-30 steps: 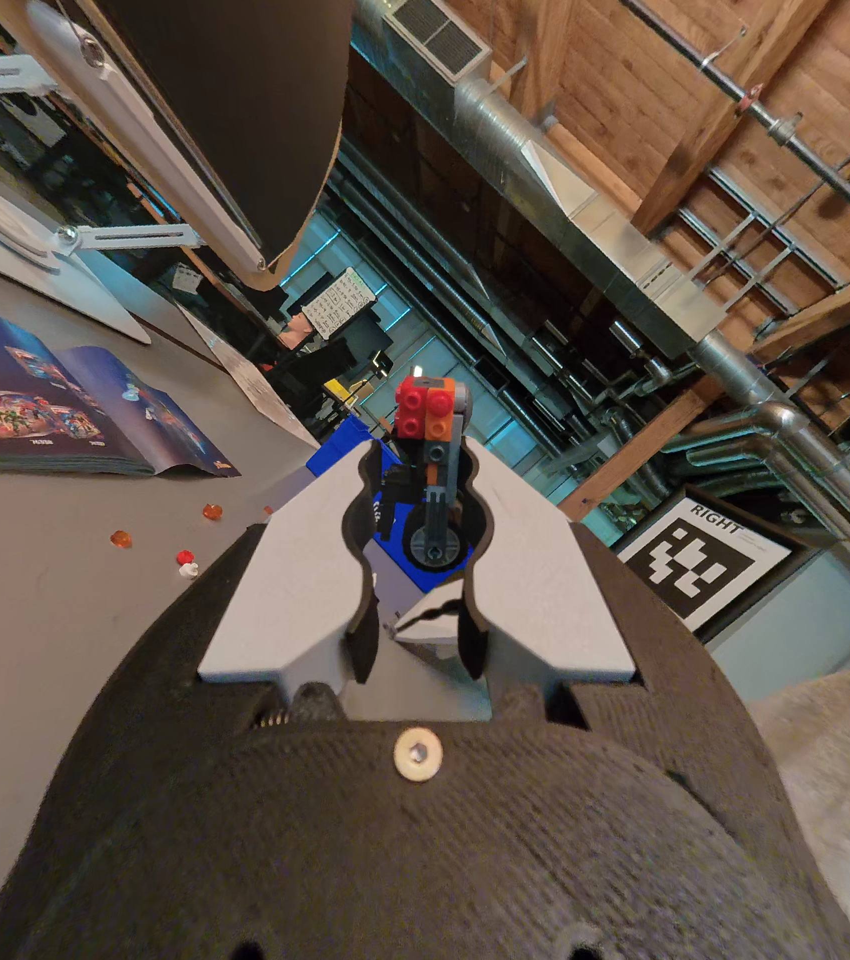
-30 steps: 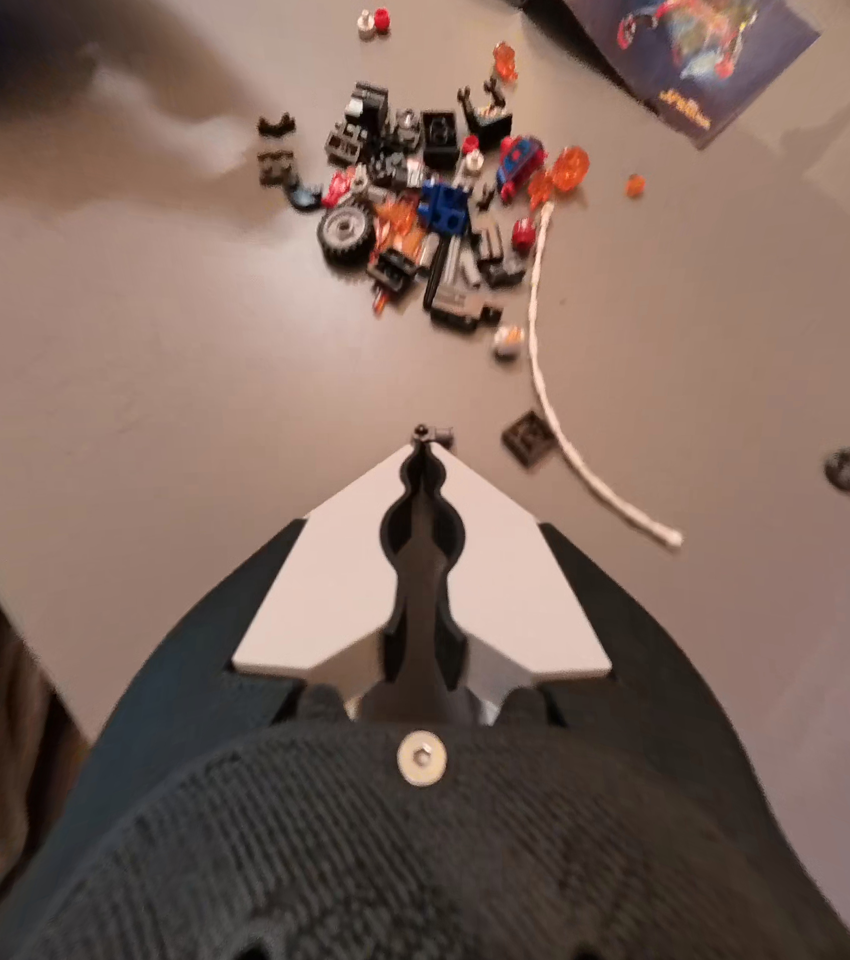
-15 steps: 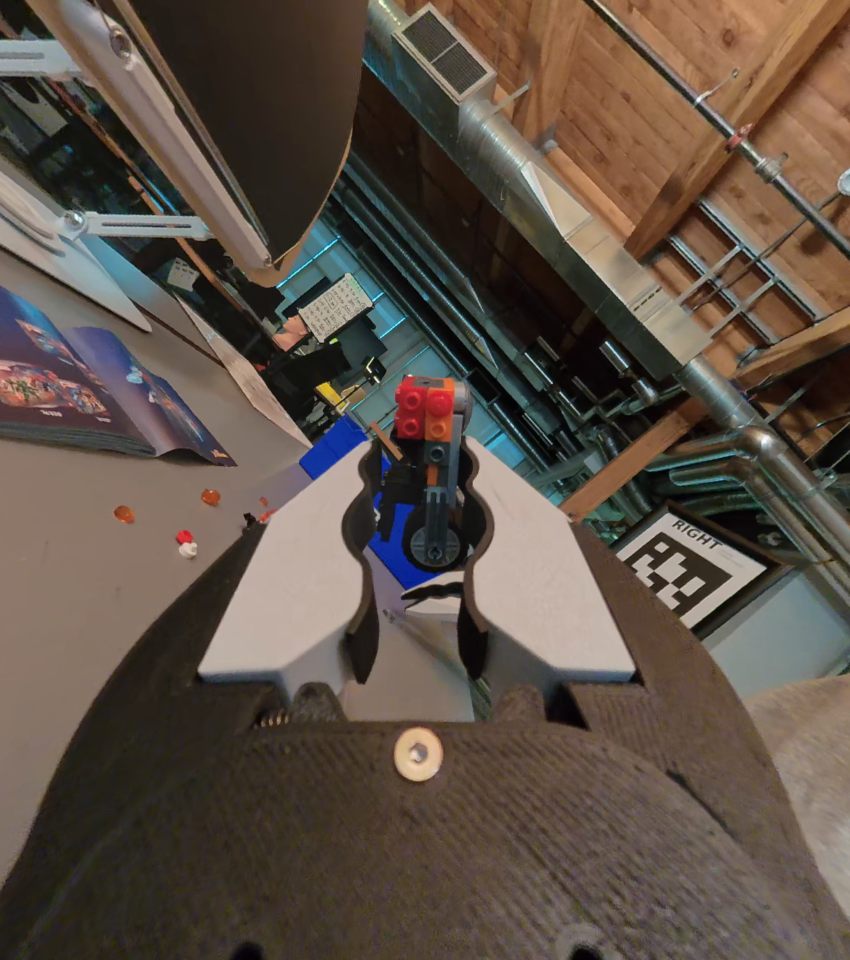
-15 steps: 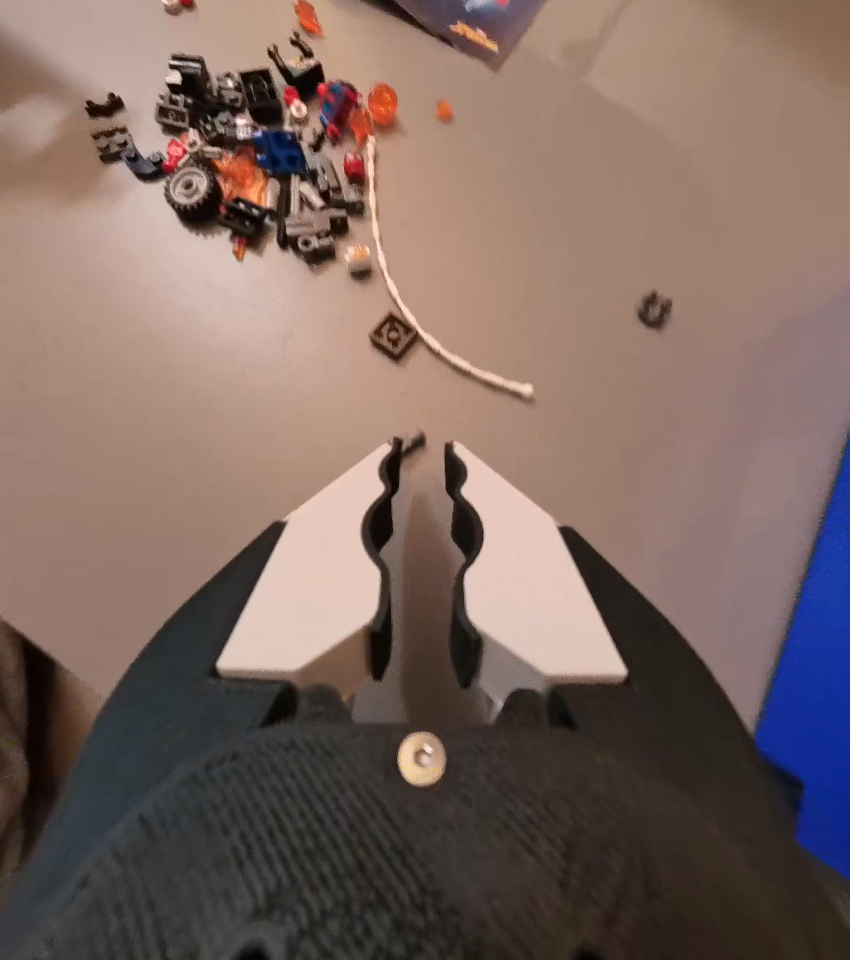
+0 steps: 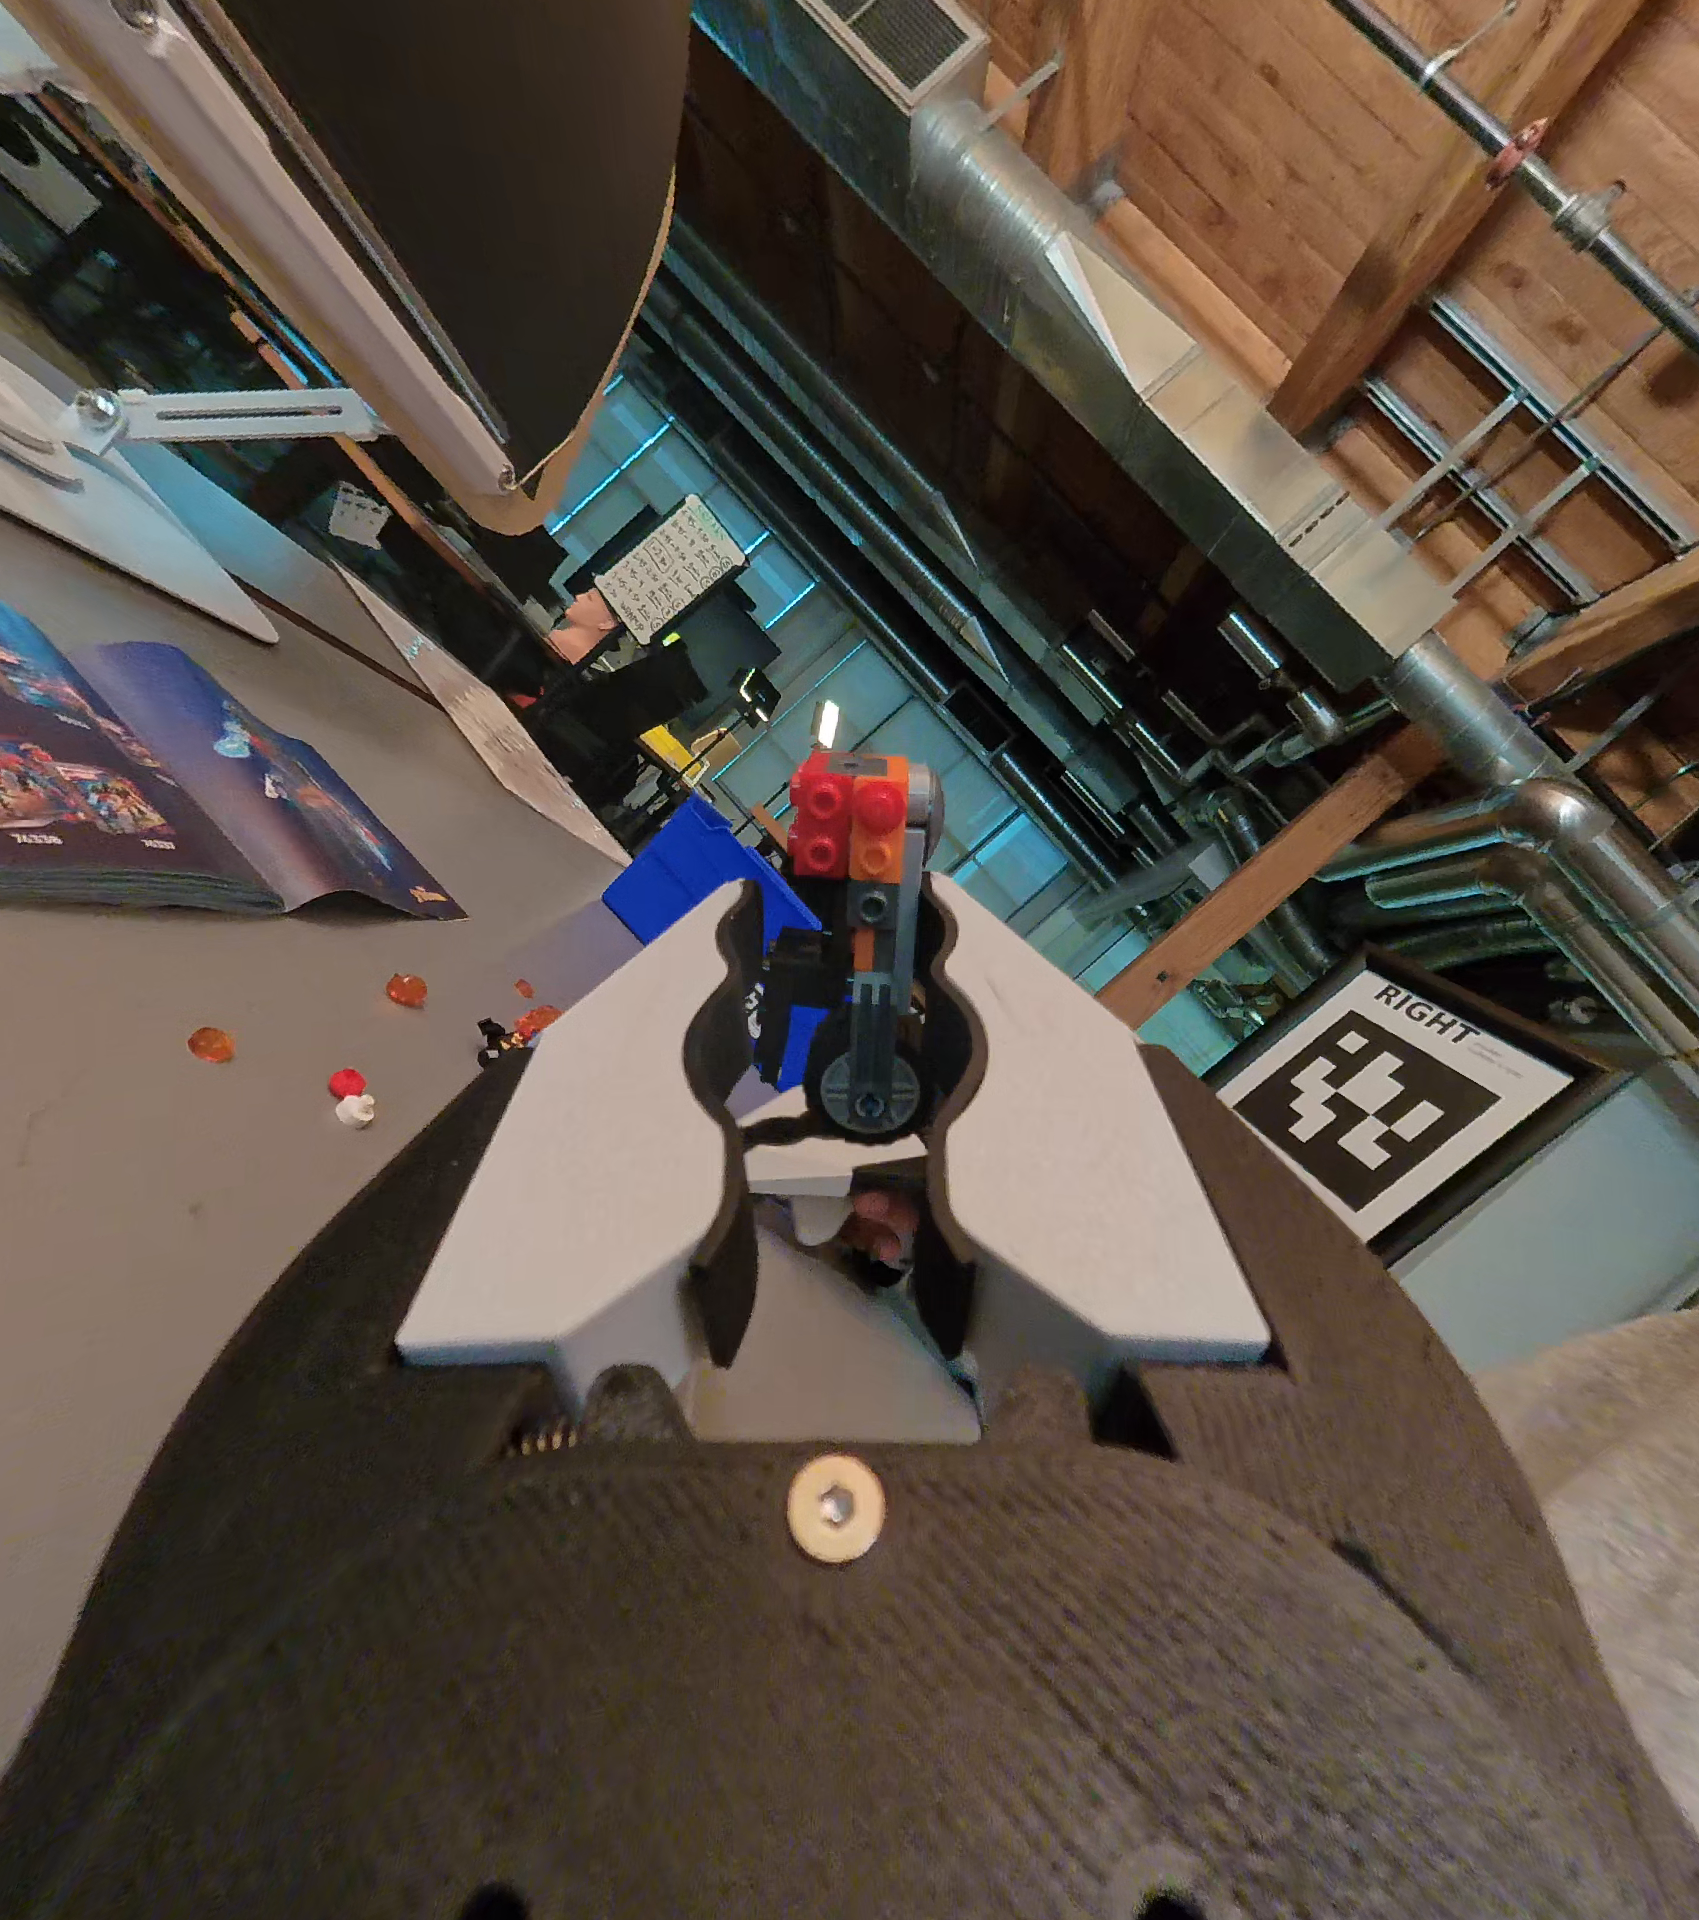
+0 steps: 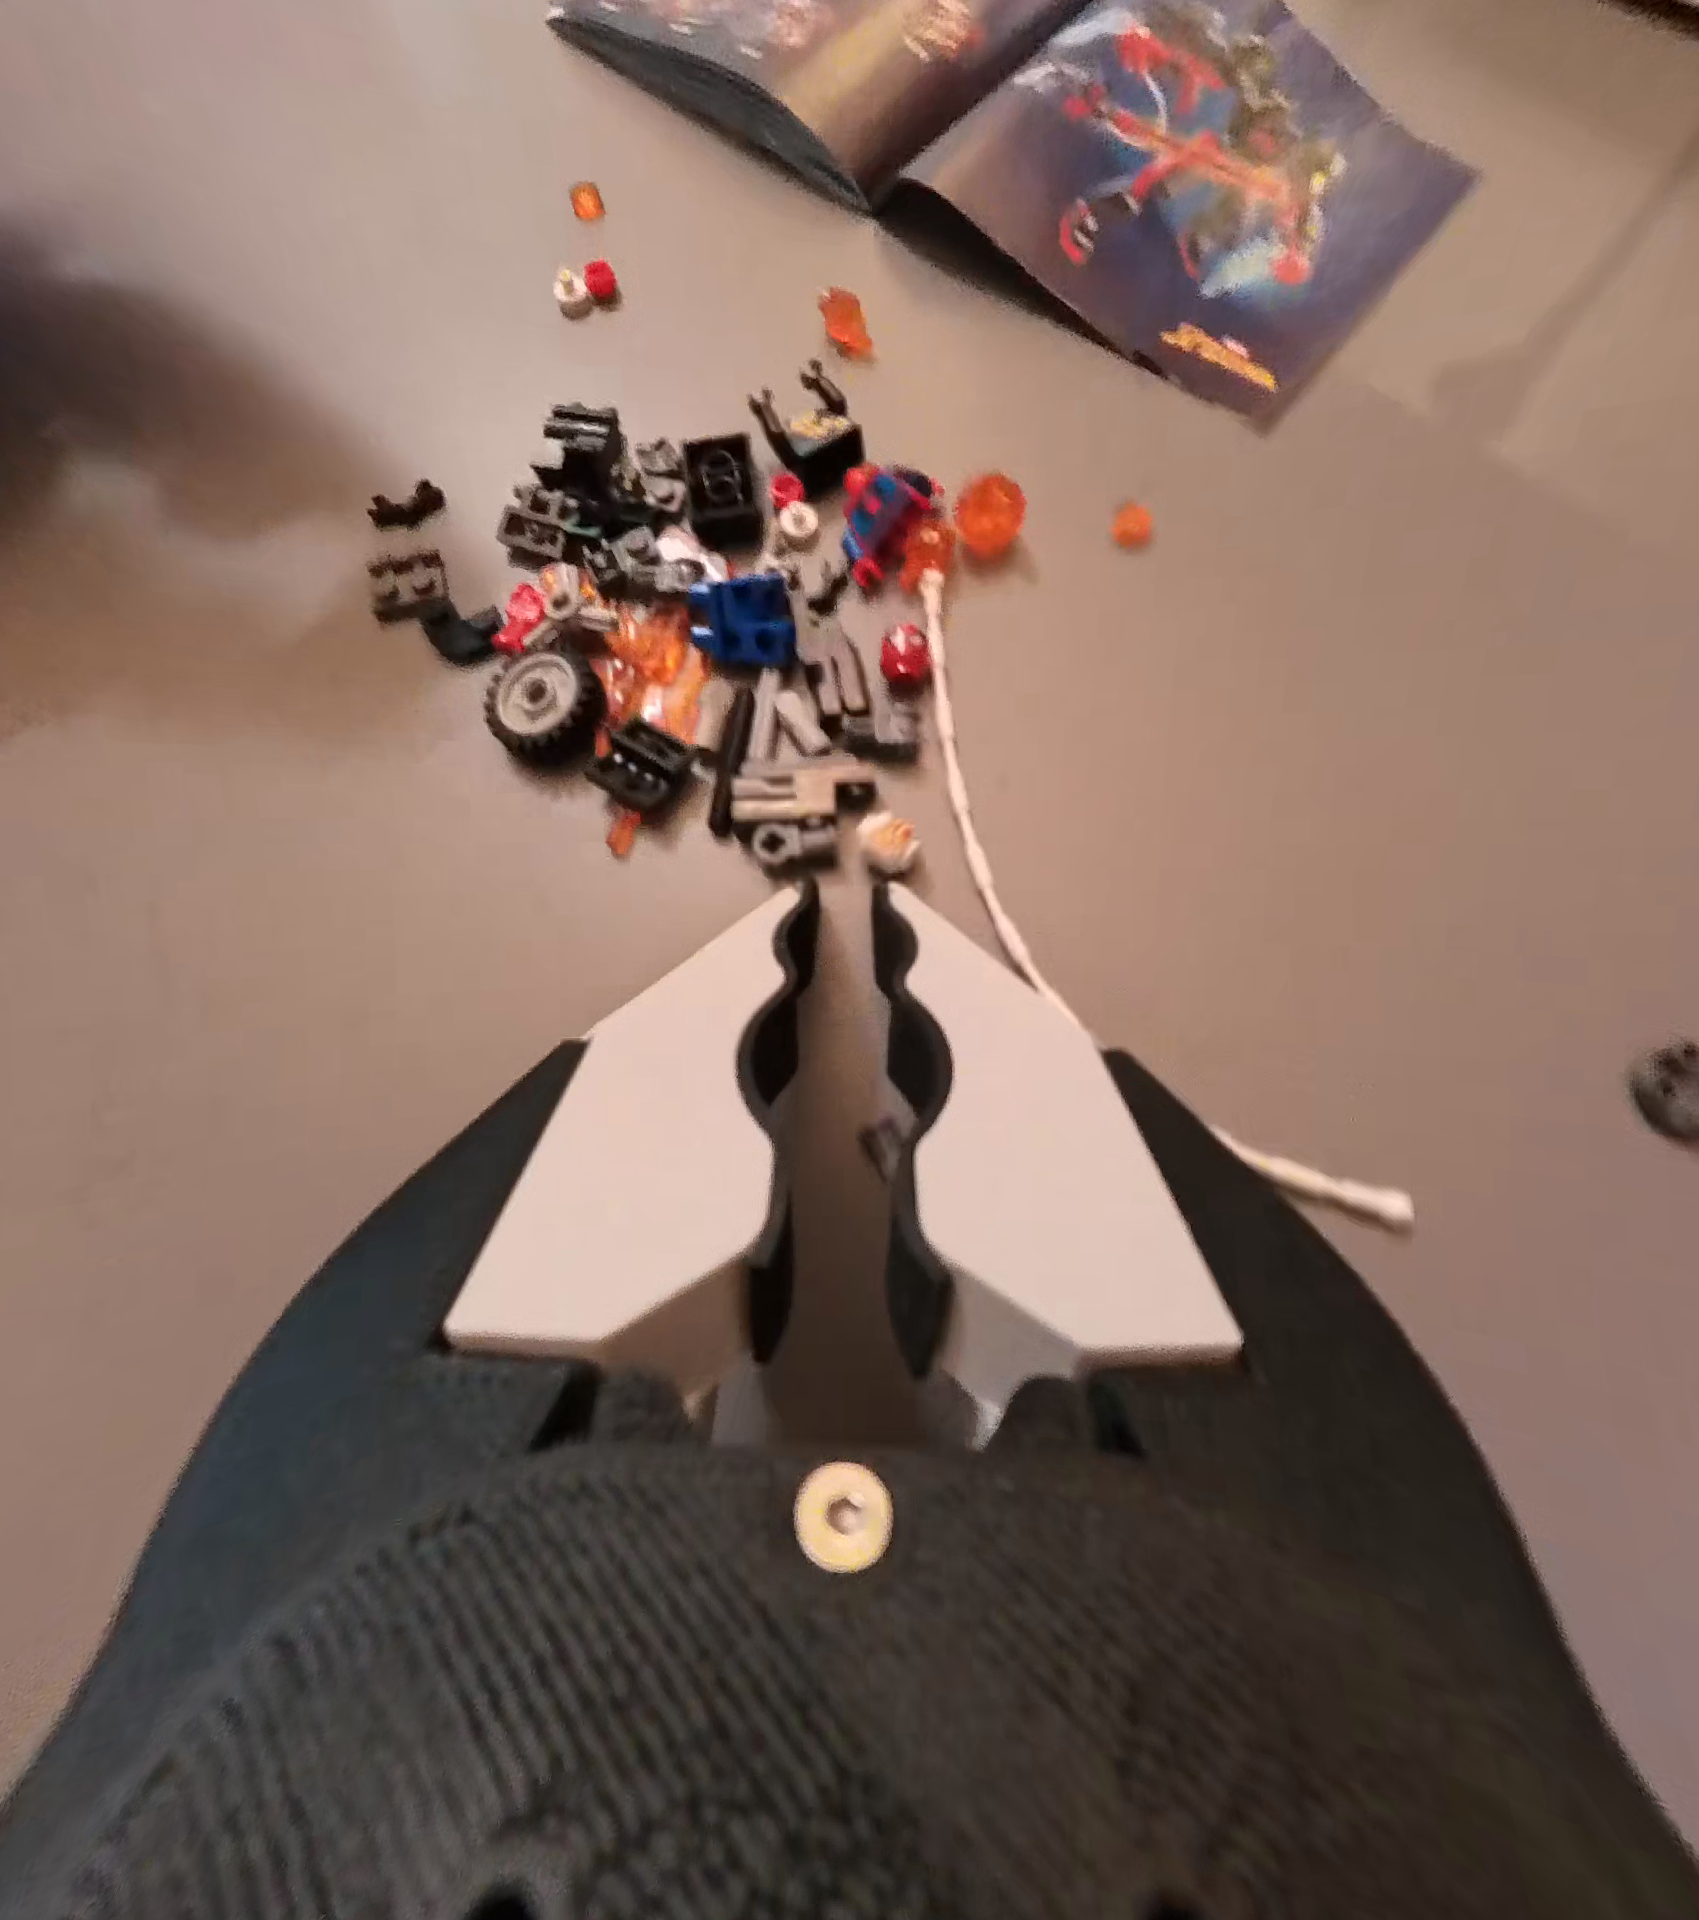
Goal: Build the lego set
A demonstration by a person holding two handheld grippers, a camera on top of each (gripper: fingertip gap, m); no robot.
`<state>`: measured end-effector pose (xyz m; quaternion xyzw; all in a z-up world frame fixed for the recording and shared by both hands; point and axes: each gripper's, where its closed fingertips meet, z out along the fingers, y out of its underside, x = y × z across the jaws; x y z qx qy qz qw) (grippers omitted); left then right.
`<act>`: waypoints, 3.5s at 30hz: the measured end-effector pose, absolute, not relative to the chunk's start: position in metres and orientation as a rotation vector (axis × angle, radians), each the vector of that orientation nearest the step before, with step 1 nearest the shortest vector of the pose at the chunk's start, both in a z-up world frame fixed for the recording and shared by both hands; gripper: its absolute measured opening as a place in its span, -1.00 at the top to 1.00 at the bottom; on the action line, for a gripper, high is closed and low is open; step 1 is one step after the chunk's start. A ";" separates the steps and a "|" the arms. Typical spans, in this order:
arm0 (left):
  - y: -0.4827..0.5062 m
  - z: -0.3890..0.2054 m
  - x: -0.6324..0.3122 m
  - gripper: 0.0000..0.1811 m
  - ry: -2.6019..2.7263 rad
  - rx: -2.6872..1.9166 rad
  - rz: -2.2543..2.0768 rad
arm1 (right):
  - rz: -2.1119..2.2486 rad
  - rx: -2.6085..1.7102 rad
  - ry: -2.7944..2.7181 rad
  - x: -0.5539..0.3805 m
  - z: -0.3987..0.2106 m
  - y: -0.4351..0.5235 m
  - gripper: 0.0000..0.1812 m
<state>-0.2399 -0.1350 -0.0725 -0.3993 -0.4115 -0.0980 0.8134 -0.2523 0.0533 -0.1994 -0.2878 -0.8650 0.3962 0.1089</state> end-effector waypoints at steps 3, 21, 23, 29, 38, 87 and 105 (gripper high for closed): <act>-0.136 -0.072 -0.239 0.71 -0.878 -0.864 -0.191 | 1.109 -0.797 -2.546 -0.253 -0.195 0.055 0.84; -0.136 -0.075 -0.238 0.71 -0.886 -0.852 -0.219 | 0.988 -1.243 -2.272 -0.350 -0.200 0.151 0.78; -0.136 -0.076 -0.238 0.71 -0.886 -0.852 -0.224 | 1.017 -1.177 -2.346 -0.341 -0.200 0.128 0.80; -0.120 -0.075 -0.234 0.71 -0.855 -0.934 -0.227 | 1.052 -0.861 -2.538 -0.305 -0.196 0.053 0.69; -0.064 -0.080 -0.202 0.71 -0.644 -1.287 -0.123 | 1.944 -0.300 -2.068 -0.224 -0.069 -0.027 0.65; -0.026 -0.080 -0.157 0.82 -0.478 -1.278 -0.620 | 1.773 0.067 -1.953 -0.160 -0.084 -0.030 0.74; -0.028 -0.079 -0.156 0.94 -0.487 -1.212 -0.755 | 1.768 0.102 -1.944 -0.155 -0.083 -0.031 0.74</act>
